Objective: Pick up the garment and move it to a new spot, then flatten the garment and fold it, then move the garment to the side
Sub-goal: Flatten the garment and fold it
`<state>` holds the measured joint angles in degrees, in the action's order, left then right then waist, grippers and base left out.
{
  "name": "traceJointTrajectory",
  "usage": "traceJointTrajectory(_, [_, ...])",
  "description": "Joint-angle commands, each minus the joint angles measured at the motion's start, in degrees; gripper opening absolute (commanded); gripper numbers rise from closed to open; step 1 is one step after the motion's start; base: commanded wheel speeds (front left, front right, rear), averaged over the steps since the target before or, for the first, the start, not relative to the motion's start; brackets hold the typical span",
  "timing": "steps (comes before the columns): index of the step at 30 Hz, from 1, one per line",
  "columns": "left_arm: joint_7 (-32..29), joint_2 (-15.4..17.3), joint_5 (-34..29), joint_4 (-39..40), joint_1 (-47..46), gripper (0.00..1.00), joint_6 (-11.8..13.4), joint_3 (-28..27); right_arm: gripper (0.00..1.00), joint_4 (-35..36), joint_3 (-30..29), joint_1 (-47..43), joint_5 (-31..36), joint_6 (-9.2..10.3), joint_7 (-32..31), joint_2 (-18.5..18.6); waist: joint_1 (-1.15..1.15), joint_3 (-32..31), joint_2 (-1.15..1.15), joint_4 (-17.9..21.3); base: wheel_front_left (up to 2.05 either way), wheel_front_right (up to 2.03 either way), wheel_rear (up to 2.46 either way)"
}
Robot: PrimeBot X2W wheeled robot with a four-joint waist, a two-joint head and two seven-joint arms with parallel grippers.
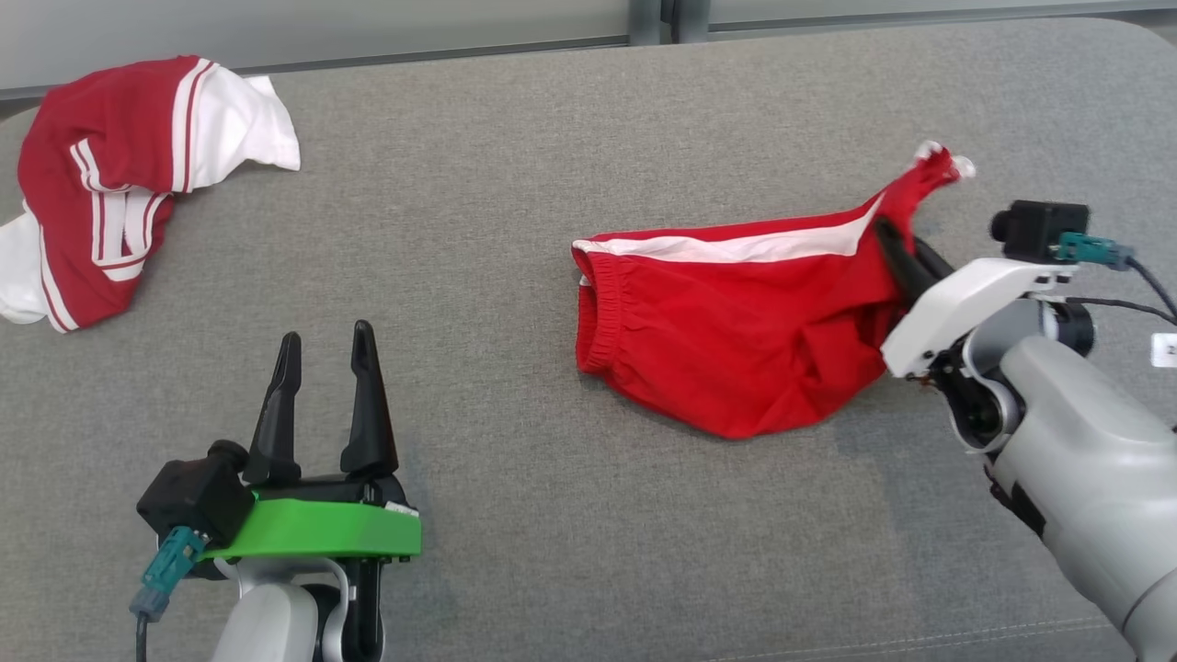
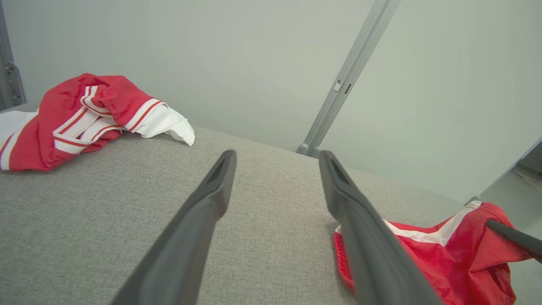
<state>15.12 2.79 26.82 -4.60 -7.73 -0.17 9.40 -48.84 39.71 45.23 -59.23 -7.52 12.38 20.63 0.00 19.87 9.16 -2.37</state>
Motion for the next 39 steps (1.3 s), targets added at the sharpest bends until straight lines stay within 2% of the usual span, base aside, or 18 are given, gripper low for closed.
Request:
traceJointTrajectory(1, [0.02,0.22,0.47,0.12,0.31,1.00,0.22,0.02,0.00,1.09,1.05,0.47,0.94,0.06,-0.76,-0.38,0.00,-0.27,0.00,-0.48,0.00,0.00,0.00])
traceJointTrajectory(10, [0.02,0.20,1.37,0.35,0.06,1.00,0.41,0.12,0.00,7.76,6.98,0.06,4.66,0.06,-5.56,-3.33,0.00,-0.37,0.00,-2.40,0.00,0.00,0.00])
traceJointTrajectory(16, [0.02,0.21,1.79,0.61,-0.23,1.00,0.61,0.54,0.00,9.60,9.40,-0.10,6.72,0.06,-7.92,-5.21,0.00,0.04,0.00,-3.34,0.00,0.00,0.00])
traceJointTrajectory(23, [0.02,0.21,2.33,0.85,-1.07,1.00,0.74,0.95,0.00,7.03,10.88,1.67,9.21,0.06,-9.54,-8.29,0.00,0.95,0.00,-4.45,0.00,0.00,0.00])
traceJointTrajectory(30, [0.02,0.21,3.03,0.61,-1.40,1.00,0.92,1.46,0.00,1.58,13.11,3.40,13.35,0.04,-9.64,-10.93,0.00,1.23,0.00,-5.81,0.00,0.00,0.00])
traceJointTrajectory(35, [0.02,0.20,3.00,0.53,-1.34,1.00,1.02,1.51,0.00,-0.43,14.77,4.15,15.81,0.04,-8.96,-11.68,0.00,1.03,0.00,-6.17,0.00,0.00,0.00])
traceJointTrajectory(36, [0.02,0.21,2.99,0.47,-1.27,1.00,1.01,1.46,0.07,-0.76,14.94,4.05,16.08,0.04,-8.76,-11.99,0.00,0.93,0.00,-6.17,0.00,0.00,0.00])
traceJointTrajectory(37, [0.02,0.21,3.00,0.42,-1.17,1.00,1.05,1.38,0.23,-1.05,15.22,4.08,16.48,0.04,-8.62,-12.19,0.00,0.83,0.00,-6.13,0.00,0.00,0.00])
traceJointTrajectory(38, [0.02,0.21,2.99,0.39,-1.04,1.00,1.12,1.26,0.42,-1.29,15.47,4.25,16.78,0.04,-8.43,-12.39,0.00,0.72,0.00,-6.05,0.00,0.00,0.00])
traceJointTrajectory(39, [0.02,0.20,2.97,0.40,-0.88,1.00,1.17,1.19,0.72,-1.59,15.71,4.34,17.08,0.04,-8.22,-12.51,0.00,0.63,0.00,-5.93,0.00,0.00,0.00])
